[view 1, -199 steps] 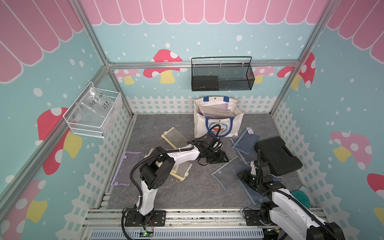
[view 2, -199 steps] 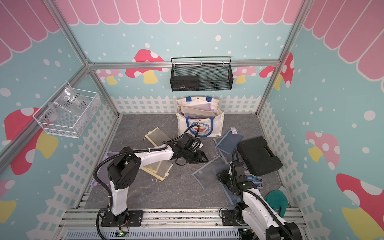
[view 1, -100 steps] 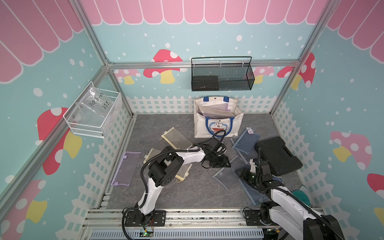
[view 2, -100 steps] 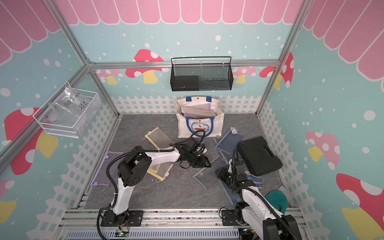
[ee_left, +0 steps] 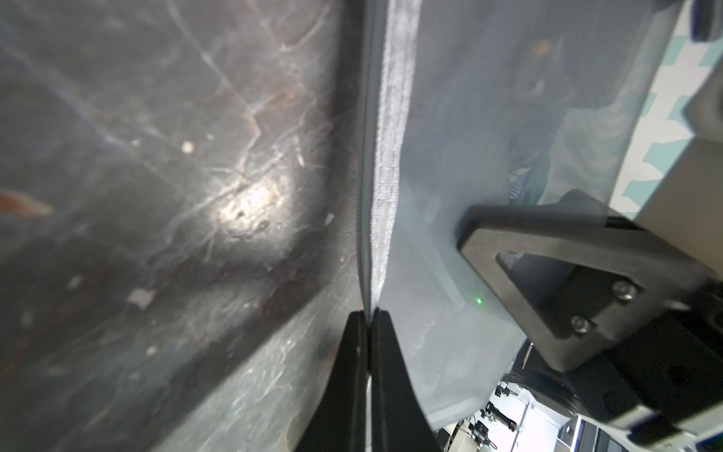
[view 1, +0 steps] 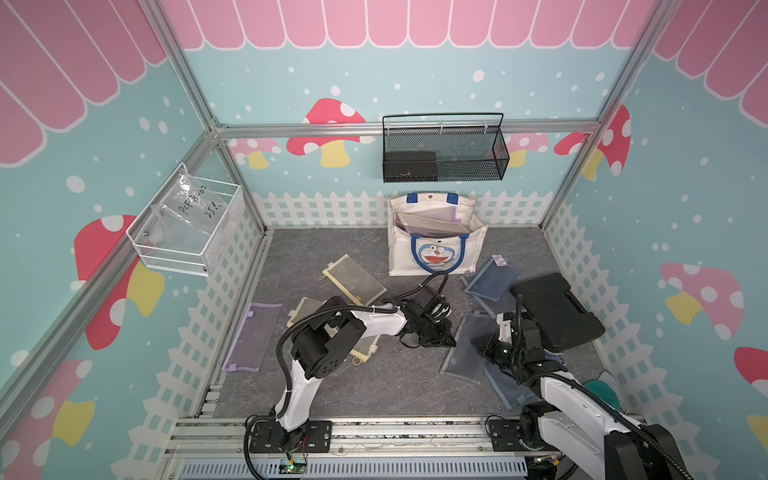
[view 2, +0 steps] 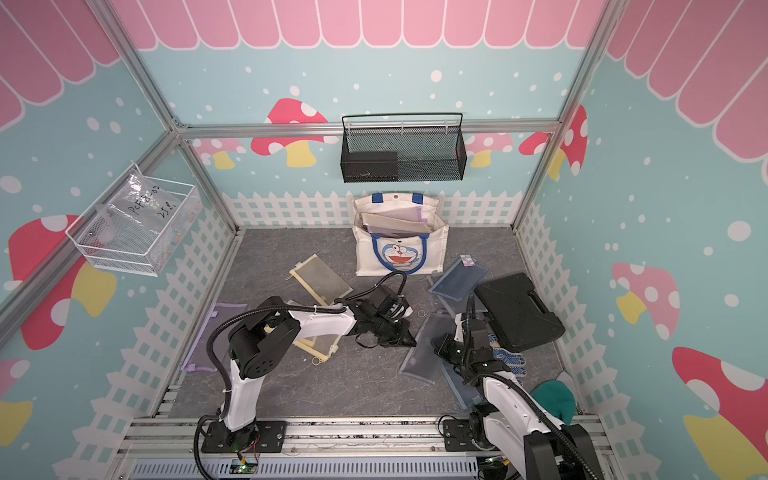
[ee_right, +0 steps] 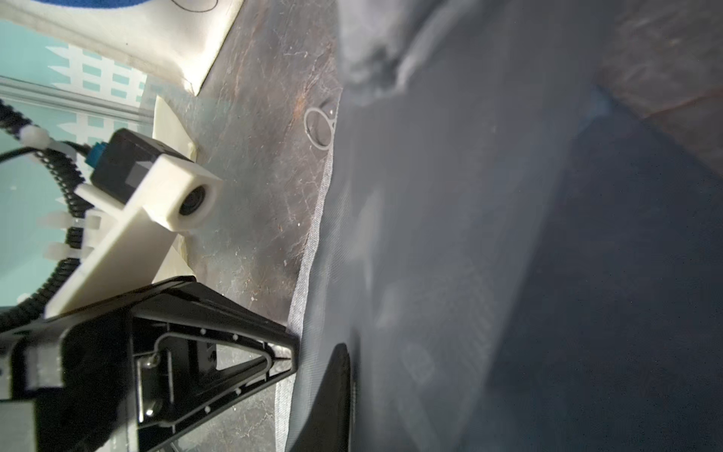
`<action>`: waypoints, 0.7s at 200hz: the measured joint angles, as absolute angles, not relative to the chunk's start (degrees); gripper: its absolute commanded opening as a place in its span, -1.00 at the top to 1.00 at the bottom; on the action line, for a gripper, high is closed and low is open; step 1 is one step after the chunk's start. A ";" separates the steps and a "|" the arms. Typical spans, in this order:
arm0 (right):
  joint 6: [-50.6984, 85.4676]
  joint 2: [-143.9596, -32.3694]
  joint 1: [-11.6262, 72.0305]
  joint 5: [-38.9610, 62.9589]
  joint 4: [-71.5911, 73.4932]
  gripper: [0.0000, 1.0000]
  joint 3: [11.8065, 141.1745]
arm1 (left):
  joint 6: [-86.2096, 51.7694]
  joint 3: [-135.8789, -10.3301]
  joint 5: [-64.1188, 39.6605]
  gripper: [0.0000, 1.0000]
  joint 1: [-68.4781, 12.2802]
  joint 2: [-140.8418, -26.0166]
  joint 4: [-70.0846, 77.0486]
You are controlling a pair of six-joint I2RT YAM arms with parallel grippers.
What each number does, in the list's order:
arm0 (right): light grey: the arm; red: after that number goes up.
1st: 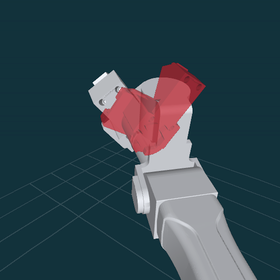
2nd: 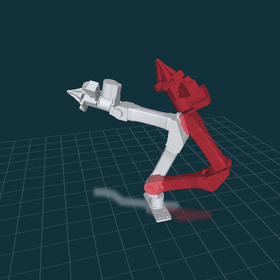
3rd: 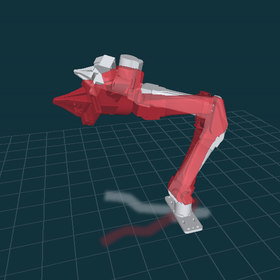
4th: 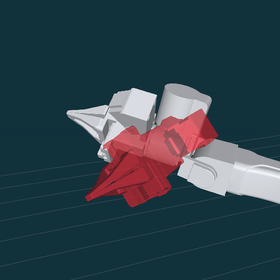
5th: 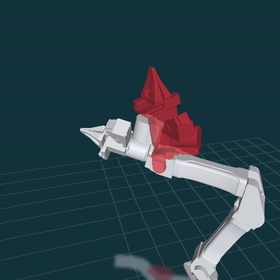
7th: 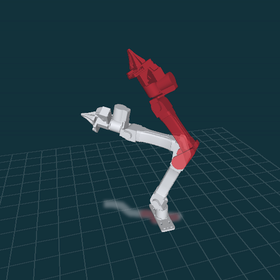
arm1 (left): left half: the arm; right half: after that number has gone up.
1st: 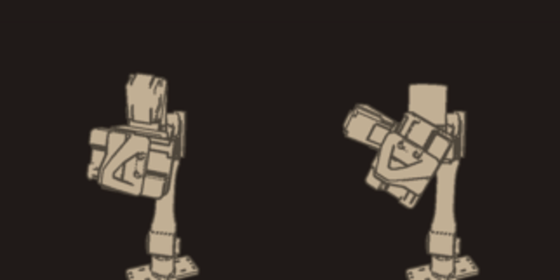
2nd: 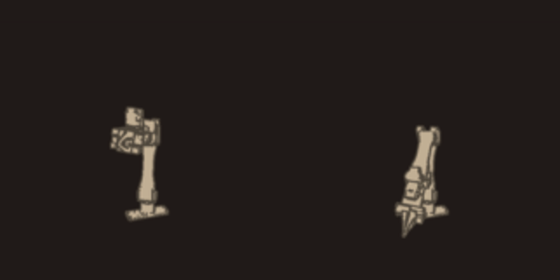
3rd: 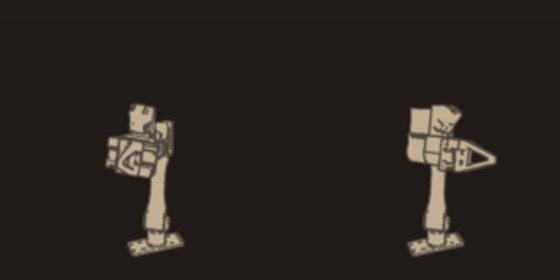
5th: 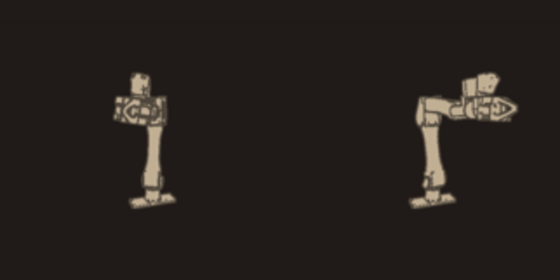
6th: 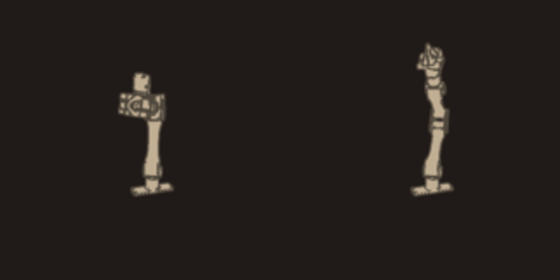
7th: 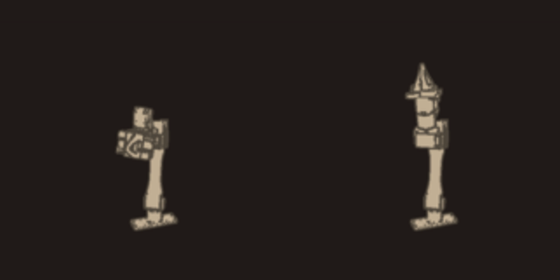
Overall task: Put the pencil pouch into the canvas bag
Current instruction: Pick up the pencil pouch.
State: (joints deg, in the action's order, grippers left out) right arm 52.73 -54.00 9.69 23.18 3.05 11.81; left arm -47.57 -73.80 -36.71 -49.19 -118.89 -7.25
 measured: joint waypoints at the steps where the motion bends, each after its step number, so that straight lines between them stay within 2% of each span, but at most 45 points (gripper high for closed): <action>1: 52.80 -53.91 9.67 23.24 3.05 0.95 11.81 | -47.57 -73.80 -36.71 1.00 -49.19 -118.85 -7.25; 13: 52.47 -53.04 9.63 23.55 2.66 1.00 11.97 | -47.75 -73.78 -37.10 1.00 -49.19 -118.24 -7.18; 100: 47.86 -42.30 9.63 24.16 -9.23 1.00 22.06 | -45.56 -73.76 -37.34 1.00 -47.03 -106.96 -10.72; 140: 45.80 -41.15 9.74 26.65 -9.93 1.00 26.57 | -42.70 -75.11 -37.63 1.00 -45.71 -102.74 -14.26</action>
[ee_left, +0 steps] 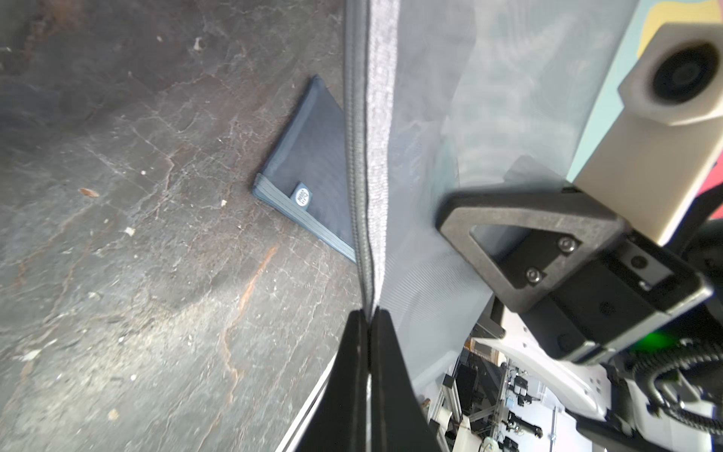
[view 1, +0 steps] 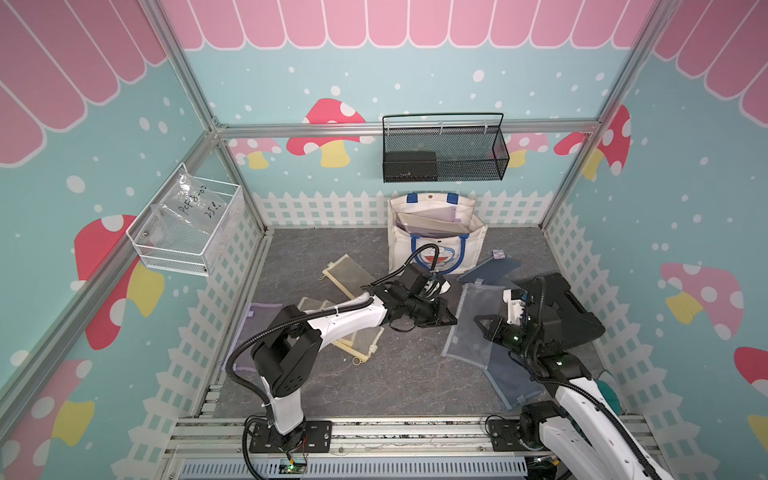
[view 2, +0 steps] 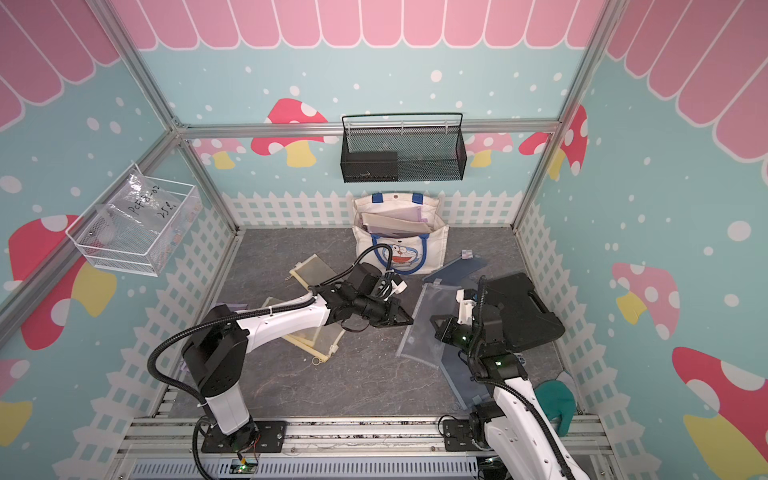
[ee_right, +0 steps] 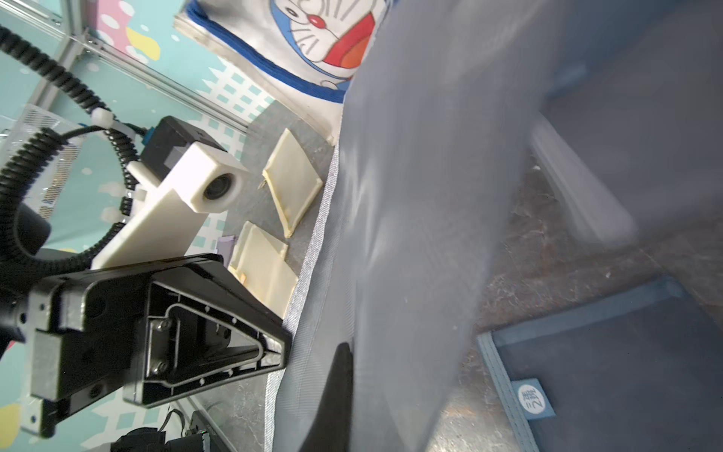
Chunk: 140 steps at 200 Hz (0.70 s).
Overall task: Put the pencil pouch into the canvas bag
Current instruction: Pick up the pencil pouch.
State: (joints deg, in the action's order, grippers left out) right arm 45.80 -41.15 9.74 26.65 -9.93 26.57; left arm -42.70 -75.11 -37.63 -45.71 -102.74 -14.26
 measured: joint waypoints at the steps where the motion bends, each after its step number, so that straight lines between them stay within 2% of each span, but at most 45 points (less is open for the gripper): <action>1: 45.78 -41.15 9.74 26.70 -9.91 1.00 26.63 | -42.65 -75.18 -37.63 1.00 -45.71 -102.69 -14.37; 5: 45.65 -41.12 9.74 26.96 -9.74 1.00 26.92 | -42.37 -75.50 -37.69 0.99 -45.58 -102.45 -14.79; 17: 45.45 -41.06 9.74 27.42 -8.93 1.00 27.51 | -41.50 -76.71 -37.76 0.76 -45.23 -101.71 -16.10; 43: 45.10 -41.30 9.72 27.97 -8.12 1.00 29.93 | -40.80 -77.54 -37.52 -0.06 -44.21 -99.70 -18.06; 71: 45.01 -43.38 9.69 27.97 -7.38 1.00 35.27 | -41.50 -75.70 -35.64 -0.60 -41.10 -95.26 -18.70; 86: 45.28 -45.04 9.69 27.90 -6.50 1.00 38.63 | -41.74 -73.41 -34.41 -0.66 -38.72 -91.64 -18.87; 140: 52.16 -54.63 9.74 24.23 -0.45 1.00 50.48 | -39.55 -68.86 -28.32 -0.60 -33.32 -83.31 -23.16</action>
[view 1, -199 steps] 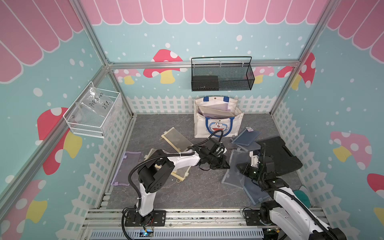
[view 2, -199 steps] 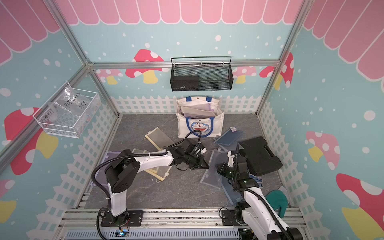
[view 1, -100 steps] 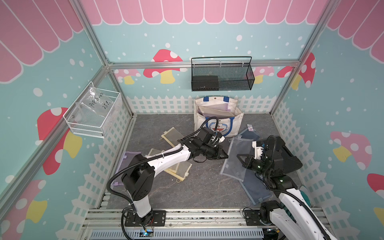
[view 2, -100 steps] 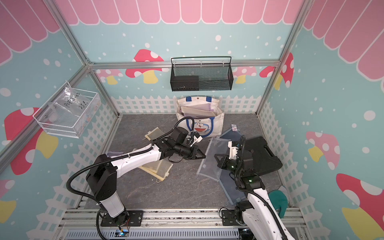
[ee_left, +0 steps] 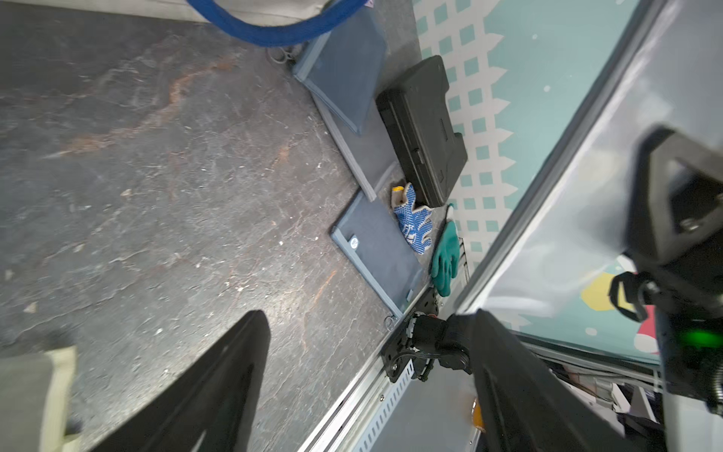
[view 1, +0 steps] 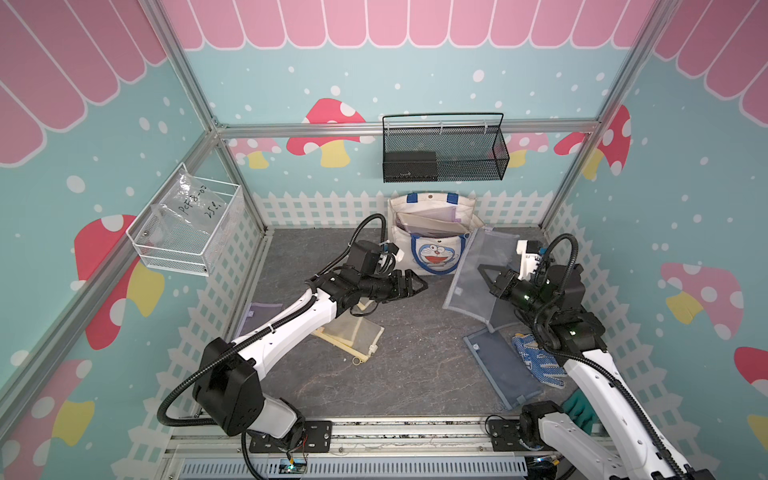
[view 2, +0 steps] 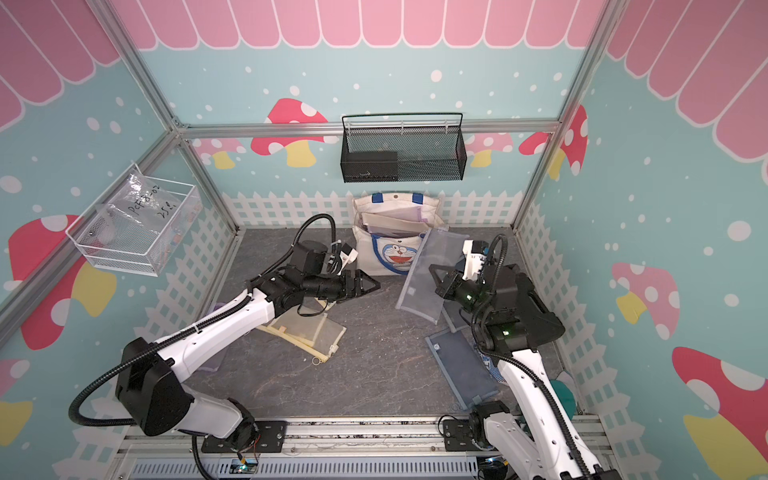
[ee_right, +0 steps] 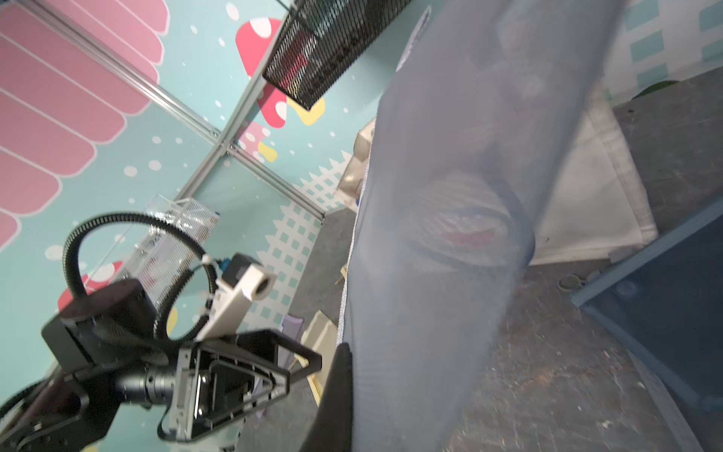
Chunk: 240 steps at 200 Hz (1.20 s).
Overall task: Put the pencil pouch into the canvas bag
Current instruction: Place the pencil pouch in the canvas bag.
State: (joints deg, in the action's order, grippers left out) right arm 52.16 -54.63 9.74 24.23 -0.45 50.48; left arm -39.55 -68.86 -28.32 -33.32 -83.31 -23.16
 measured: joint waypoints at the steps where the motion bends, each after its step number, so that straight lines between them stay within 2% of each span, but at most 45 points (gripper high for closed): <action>1: 52.36 -54.81 9.76 24.10 -0.36 1.00 50.61 | -39.53 -68.79 -28.05 -0.60 -33.28 -83.20 -23.33; 23: 58.08 -60.03 10.72 18.55 1.96 1.00 55.72 | -38.50 -67.35 -24.86 -0.59 -32.73 -81.19 -25.56; 54: 66.04 -69.34 16.23 8.45 5.10 1.00 64.40 | -37.67 -64.99 -22.04 -0.58 -32.03 -77.97 -27.46; 96: 74.00 -83.64 24.21 -3.95 6.46 1.00 77.28 | -36.82 -60.69 -20.25 -0.58 -29.89 -71.37 -28.47; 127: 78.96 -91.81 26.89 -10.92 5.82 1.00 82.70 | -36.03 -57.54 -20.12 -0.58 -27.44 -65.69 -29.30; 168: 85.19 -98.54 28.49 -18.46 3.27 1.00 87.00 | -32.64 -57.06 -20.03 -0.58 -26.26 -61.78 -32.25; 240: 96.31 -106.72 31.55 -27.29 -0.62 1.00 94.02 | -27.59 -59.68 -16.73 -0.58 -26.33 -61.58 -37.93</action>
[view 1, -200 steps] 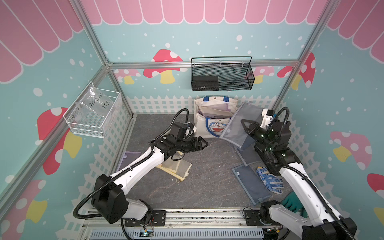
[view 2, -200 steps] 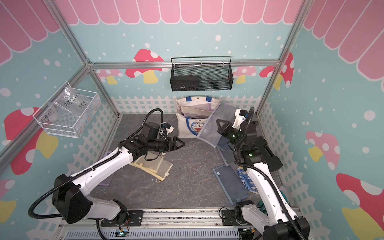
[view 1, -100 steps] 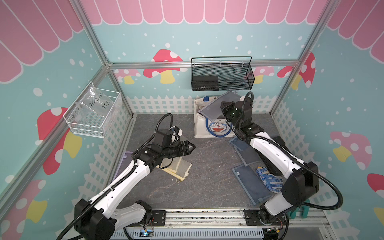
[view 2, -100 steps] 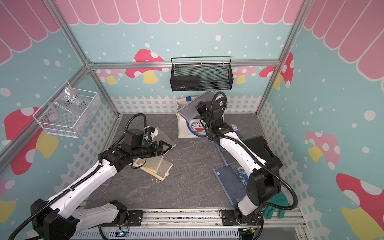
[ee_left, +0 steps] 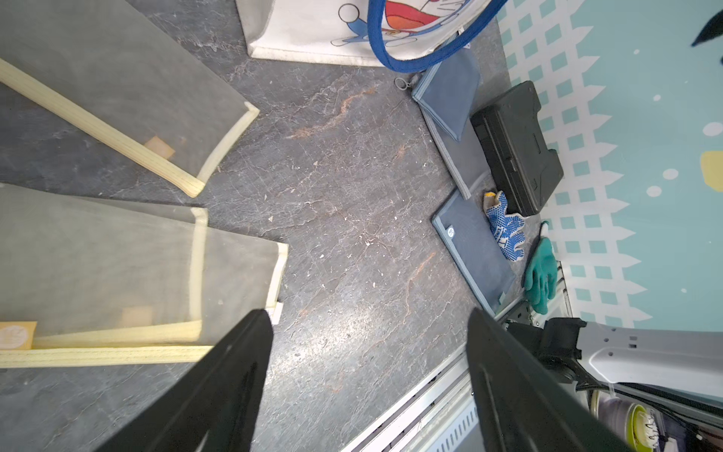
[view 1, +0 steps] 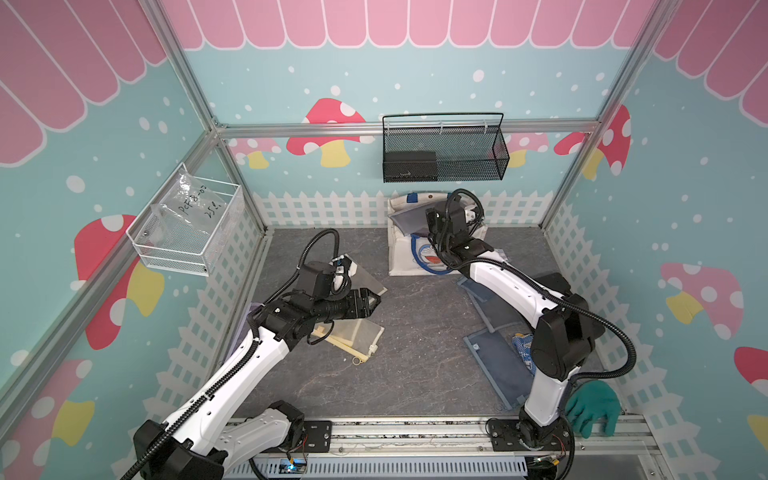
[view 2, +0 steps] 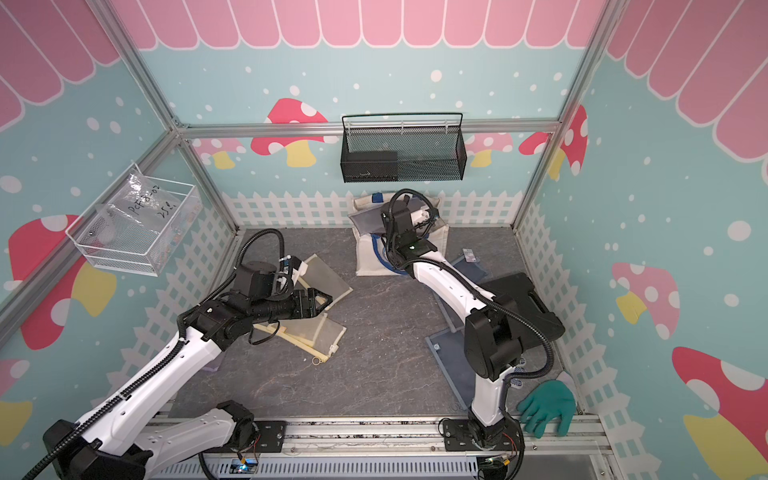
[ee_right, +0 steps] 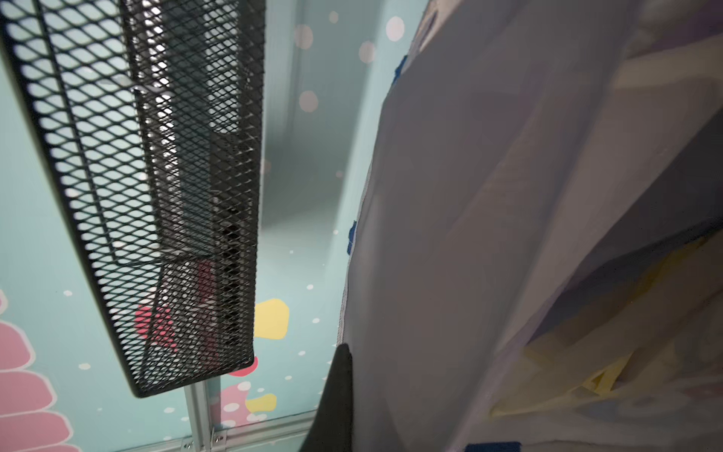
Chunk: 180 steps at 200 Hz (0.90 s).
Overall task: Put the pencil pouch into the canvas bag
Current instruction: Place the pencil pouch in the canvas bag.
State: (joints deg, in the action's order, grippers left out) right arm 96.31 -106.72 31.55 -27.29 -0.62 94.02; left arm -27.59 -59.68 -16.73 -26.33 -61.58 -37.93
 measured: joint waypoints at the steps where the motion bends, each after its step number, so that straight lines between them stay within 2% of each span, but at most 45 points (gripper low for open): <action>1: 96.40 -106.78 31.55 -27.35 -0.69 1.00 94.06 | -27.55 -59.72 -16.67 -0.58 -26.33 -61.58 -37.93; 81: 104.97 -108.16 31.92 -33.15 -3.07 1.00 94.72 | -23.03 -61.49 -10.48 -0.60 -29.06 -59.61 -41.56; 165: 107.61 -108.16 30.81 -35.09 -4.10 1.00 92.71 | -21.63 -62.00 -7.46 -0.60 -29.71 -59.61 -42.85; 180: 107.61 -108.16 30.39 -35.07 -4.58 0.84 92.68 | -21.63 -62.00 -7.25 -0.60 -29.71 -59.61 -42.85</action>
State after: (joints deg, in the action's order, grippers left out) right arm 107.61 -108.16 30.39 -35.07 -4.58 92.68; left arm -21.63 -62.00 -7.25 -29.71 -59.61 -42.85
